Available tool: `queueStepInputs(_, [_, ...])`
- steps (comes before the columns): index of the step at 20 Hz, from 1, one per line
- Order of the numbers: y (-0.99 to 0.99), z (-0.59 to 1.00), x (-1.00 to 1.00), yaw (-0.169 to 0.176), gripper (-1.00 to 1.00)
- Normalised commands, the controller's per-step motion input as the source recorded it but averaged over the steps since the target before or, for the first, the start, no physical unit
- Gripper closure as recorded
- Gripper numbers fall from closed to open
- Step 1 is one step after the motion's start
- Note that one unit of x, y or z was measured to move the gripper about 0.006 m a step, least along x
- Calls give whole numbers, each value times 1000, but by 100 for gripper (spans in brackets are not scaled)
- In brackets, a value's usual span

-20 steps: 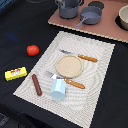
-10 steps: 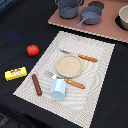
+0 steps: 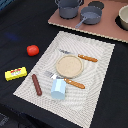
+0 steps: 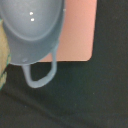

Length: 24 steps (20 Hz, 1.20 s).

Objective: Interact with the objects in diverse but meaningful ways.

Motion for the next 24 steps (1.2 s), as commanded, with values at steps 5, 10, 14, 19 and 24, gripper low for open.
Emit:
queueStepInputs(5, [-1000, 5, -80, 0, -100])
queueStepInputs(10, [-999, 36, -69, 0, -100])
queueStepInputs(14, [-996, 0, -79, 0, -100])
queueStepInputs(19, [-902, -53, -81, 27, -100])
queueStepInputs(24, [-598, -263, -103, 134, -100])
